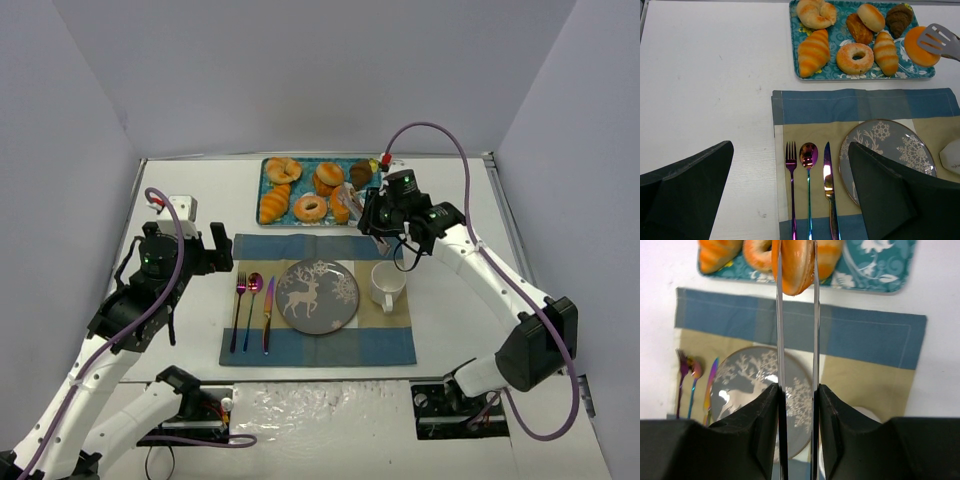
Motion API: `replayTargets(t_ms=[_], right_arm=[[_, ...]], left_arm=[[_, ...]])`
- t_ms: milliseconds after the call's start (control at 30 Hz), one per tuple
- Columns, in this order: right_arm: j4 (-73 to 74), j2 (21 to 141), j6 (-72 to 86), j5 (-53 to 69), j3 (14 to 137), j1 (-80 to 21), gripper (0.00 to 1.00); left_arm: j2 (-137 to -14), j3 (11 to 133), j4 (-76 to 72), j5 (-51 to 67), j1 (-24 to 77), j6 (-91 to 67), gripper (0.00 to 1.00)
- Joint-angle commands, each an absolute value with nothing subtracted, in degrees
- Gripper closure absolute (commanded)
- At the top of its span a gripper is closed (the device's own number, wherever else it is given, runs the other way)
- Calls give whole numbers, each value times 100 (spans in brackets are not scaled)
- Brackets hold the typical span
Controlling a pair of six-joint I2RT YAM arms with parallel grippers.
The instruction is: Place the bread
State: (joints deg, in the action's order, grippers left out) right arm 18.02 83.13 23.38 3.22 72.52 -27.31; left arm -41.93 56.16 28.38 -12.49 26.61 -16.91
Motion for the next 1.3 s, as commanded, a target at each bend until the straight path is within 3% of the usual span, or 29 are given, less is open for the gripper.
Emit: replayTargets(t_ms=[0,300,1033,1267], right_arm=[[1922,7766,2375,971,7476,-3075,90],[2004,7212,2640,1156,6818,-3771,90],[1840,7259,3269,-609,5719,-5557,89],[1822,7387,3305,-805,5645,-5738,81]], left_arm=[[-4236,5792,2549,-1318,2689,-1644,3],[-4228,5801,2549,-1327,2689,-1644,3],[-4228,5810,2575,-1394,2684,-1635,3],[-4236,5810,2578,-1397,2689,-1635,3]])
